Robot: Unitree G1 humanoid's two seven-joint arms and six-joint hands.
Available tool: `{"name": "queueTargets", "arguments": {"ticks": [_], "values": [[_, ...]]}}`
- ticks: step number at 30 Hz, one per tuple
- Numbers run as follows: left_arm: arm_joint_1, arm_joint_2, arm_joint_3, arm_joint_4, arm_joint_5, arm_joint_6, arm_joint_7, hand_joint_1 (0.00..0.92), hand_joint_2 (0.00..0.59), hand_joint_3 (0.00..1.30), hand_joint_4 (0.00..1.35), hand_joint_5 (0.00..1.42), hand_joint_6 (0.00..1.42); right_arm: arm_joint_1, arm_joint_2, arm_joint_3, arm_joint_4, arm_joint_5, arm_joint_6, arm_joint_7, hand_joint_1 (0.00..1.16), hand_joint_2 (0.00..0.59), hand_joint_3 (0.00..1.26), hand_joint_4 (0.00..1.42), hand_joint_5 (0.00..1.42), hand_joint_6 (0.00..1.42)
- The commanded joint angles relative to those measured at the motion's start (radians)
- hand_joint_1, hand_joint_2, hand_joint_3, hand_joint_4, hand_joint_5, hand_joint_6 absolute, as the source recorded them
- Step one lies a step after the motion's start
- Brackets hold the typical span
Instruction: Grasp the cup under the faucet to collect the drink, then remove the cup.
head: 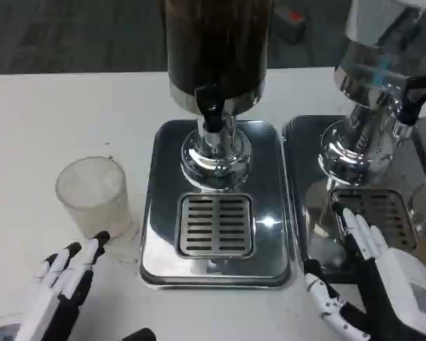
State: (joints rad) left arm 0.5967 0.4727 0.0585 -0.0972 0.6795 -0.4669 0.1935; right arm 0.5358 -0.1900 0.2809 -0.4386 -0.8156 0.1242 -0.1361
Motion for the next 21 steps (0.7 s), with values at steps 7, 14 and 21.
{"name": "queueTargets", "arguments": {"ticks": [7, 14, 21], "values": [[0.005, 0.014, -0.009, -0.004, 0.01, -0.001, -0.003, 0.0, 0.054, 0.0, 0.0, 0.0, 0.0, 0.008, 0.001, -0.004, -0.015, -0.008, -0.001, -0.004, 0.27, 0.455, 0.04, 0.0, 0.0, 0.08], [0.02, 0.014, 0.008, 0.016, -0.002, -0.078, 0.066, 0.0, 0.038, 0.0, 0.0, 0.0, 0.0, 0.006, -0.002, -0.002, -0.01, 0.003, -0.002, 0.01, 0.28, 0.459, 0.07, 0.0, 0.0, 0.09], [0.012, 0.007, 0.037, 0.059, -0.02, -0.223, 0.174, 0.0, 0.021, 0.0, 0.0, 0.0, 0.0, 0.004, -0.003, -0.002, -0.009, 0.01, -0.002, 0.019, 0.28, 0.461, 0.07, 0.0, 0.0, 0.1]]}}
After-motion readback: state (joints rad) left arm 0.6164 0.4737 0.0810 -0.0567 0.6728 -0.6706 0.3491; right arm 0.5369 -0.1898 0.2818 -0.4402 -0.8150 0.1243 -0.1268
